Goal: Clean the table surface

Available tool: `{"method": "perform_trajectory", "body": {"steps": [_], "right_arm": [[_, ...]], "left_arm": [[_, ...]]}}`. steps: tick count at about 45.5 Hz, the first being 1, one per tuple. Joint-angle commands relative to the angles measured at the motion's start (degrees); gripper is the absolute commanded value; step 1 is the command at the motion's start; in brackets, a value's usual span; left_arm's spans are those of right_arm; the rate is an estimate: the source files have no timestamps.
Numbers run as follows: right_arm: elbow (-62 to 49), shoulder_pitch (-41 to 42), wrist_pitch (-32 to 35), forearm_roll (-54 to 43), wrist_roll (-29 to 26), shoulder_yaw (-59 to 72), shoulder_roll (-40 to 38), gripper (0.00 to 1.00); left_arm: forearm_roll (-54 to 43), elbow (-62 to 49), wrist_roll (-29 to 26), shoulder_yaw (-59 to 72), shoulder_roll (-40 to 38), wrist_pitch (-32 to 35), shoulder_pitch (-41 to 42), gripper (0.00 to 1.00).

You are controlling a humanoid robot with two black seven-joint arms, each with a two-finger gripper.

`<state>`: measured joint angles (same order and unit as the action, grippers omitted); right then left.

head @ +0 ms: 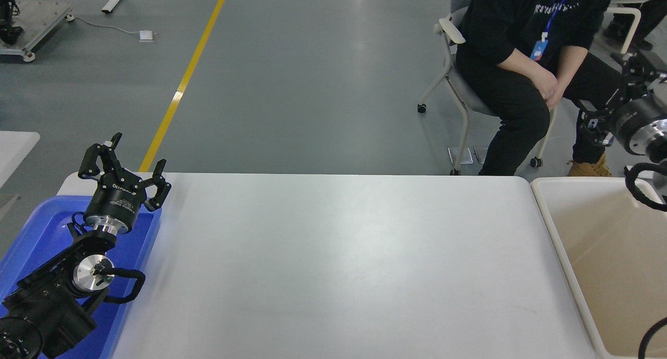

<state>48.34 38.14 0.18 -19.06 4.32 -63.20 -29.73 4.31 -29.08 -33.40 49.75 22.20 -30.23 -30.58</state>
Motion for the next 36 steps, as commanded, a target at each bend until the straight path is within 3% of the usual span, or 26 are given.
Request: {"method": "perform_trajectory", "body": {"steps": [1, 14, 36], "right_arm": [[0.53, -5.18, 0.70, 0.69, 2.97, -4.04, 6.17, 0.99], [0.36, -10.63, 5.62, 0.69, 18.26, -3.16, 9.51, 0.99], [-1.67, -11.95, 5.80, 0.69, 19.06, -2.89, 11.89, 0.99]], "left_arm": [[0.00, -0.01, 0.00, 0.00, 0.04, 0.00, 0.00, 1.00], [0.00, -0.01, 0.00, 0.00, -0.05, 0.00, 0.00, 1.00], [0.00, -0.01, 0.00, 0.00, 0.04, 0.00, 0.00, 1.00]]}}
